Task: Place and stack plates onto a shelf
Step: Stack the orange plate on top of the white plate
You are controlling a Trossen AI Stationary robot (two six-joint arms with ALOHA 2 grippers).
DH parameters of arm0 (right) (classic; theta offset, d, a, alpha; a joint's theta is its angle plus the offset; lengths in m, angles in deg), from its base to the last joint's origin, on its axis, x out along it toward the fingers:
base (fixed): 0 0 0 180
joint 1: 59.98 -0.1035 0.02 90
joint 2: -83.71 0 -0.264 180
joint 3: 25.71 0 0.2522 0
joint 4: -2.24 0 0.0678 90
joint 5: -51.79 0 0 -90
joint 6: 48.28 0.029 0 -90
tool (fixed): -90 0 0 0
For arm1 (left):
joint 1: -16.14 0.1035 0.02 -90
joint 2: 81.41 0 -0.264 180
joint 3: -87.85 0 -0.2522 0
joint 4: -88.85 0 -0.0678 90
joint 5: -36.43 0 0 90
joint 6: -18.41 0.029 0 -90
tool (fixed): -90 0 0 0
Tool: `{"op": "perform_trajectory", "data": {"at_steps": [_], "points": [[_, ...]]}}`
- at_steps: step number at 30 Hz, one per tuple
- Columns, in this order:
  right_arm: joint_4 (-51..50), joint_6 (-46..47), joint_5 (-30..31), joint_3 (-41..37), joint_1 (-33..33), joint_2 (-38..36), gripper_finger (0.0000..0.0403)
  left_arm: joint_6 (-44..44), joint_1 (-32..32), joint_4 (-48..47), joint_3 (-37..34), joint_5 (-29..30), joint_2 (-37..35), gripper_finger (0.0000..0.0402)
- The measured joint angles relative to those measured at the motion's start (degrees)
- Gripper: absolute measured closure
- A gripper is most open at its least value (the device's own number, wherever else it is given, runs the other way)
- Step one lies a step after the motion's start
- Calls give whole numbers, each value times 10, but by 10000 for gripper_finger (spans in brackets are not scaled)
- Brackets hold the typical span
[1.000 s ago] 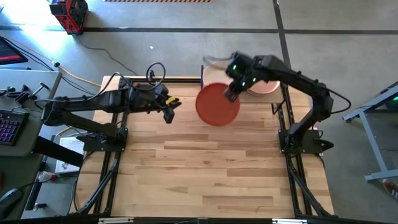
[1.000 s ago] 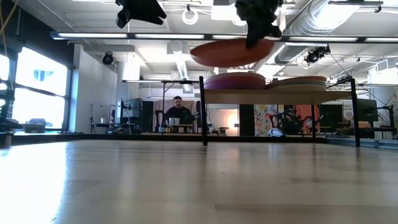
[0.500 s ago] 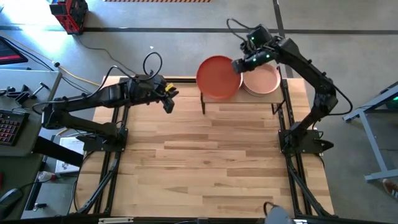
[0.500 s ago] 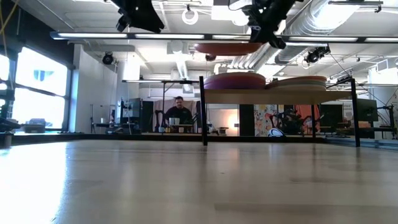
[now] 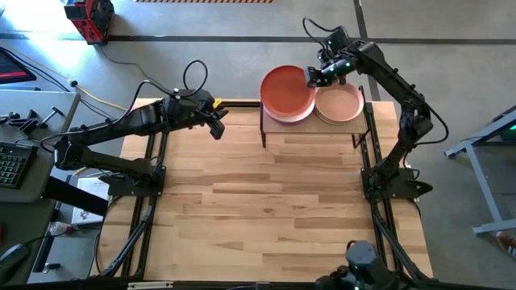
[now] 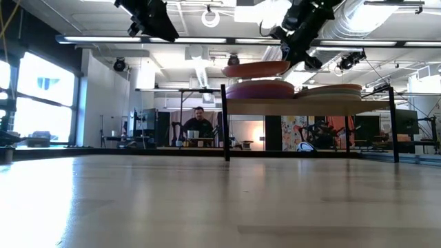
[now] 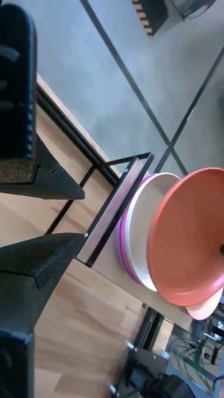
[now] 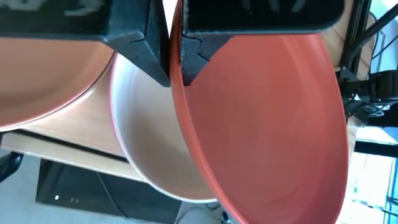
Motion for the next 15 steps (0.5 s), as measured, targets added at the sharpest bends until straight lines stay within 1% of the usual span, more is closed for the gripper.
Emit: {"op": "perform_trajectory", "data": {"at_steps": [8,15], "points": [[-15,10,-6,0,3,27,403,55,4,-11,0,0,0,316],[-18,14,12,0,7,40,403,69,4,-17,0,0,0,316]]}}
